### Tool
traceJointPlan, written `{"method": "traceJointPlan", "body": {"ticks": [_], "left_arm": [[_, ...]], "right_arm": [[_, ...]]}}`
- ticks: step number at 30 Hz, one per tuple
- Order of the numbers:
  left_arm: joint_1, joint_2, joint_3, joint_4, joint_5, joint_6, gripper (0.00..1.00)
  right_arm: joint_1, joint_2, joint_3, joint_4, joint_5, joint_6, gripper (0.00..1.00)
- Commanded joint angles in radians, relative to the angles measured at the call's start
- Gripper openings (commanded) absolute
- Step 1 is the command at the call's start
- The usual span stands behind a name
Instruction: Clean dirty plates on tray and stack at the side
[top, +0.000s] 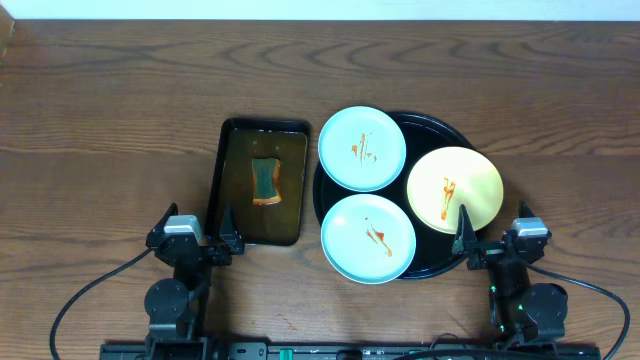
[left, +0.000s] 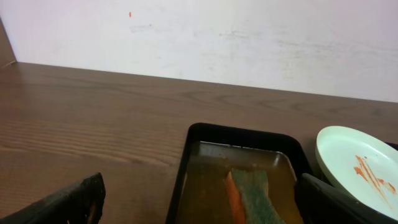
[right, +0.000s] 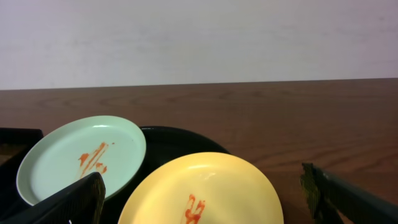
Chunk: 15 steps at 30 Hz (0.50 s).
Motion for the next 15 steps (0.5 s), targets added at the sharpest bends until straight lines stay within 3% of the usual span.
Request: {"method": "traceJointPlan", "body": {"ticks": [1,15], "left_arm": [[0.005,-0.006,-0.010,-0.045,0.003,0.013,0.98],[0.005,0.011,-0.010,-0.045,-0.004,-0.014,0.98]], "right_arm": [[0.008,-0.005,-0.002,-0.004,-0.005,-0.009,0.99],[0.008,-0.004,-0.002,-0.004,0.007,0.018,0.99]]}}
